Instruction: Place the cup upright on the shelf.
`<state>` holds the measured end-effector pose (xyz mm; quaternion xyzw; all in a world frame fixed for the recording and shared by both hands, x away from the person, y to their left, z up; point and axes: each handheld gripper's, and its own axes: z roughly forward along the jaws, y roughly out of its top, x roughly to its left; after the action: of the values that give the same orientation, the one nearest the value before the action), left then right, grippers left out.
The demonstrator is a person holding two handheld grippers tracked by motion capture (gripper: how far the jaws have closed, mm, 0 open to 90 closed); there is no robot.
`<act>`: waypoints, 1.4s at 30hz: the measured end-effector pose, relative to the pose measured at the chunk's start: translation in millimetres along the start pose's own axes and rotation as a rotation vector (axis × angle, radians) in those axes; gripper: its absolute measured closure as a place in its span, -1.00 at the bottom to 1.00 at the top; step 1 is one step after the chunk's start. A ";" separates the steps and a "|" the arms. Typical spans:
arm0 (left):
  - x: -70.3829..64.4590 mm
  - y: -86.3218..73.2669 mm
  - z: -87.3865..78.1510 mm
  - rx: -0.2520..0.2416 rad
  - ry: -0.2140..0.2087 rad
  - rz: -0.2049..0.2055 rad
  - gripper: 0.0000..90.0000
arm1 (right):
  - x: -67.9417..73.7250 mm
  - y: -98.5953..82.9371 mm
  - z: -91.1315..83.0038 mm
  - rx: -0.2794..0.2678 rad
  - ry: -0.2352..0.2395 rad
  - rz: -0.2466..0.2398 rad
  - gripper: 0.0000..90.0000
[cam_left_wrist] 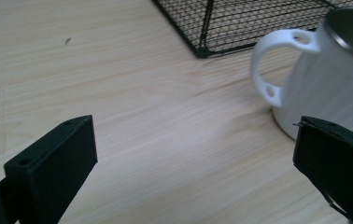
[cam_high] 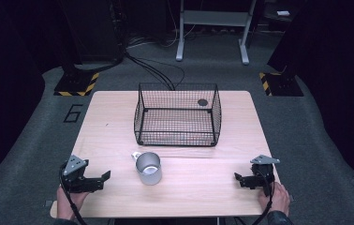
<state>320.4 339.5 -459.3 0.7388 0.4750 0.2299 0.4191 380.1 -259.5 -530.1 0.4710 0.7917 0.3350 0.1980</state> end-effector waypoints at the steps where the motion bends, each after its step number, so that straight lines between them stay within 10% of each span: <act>1: 0.0 0.0 0.0 0.000 0.000 0.000 -1.00 | 0.0 0.0 0.0 0.000 0.000 0.000 -1.00; 27: -68.8 40.5 26.6 0.001 -0.171 0.197 -1.00 | -0.4 0.2 0.4 -0.003 0.003 -0.003 -1.00; 42: -87.2 49.4 50.2 0.012 -0.222 0.221 -1.00 | -1.1 0.5 0.3 0.003 0.004 -0.012 -1.00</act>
<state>343.9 231.6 -440.1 0.8098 0.3433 0.1888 0.4368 381.1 -260.2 -530.0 0.4660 0.7952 0.3337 0.1979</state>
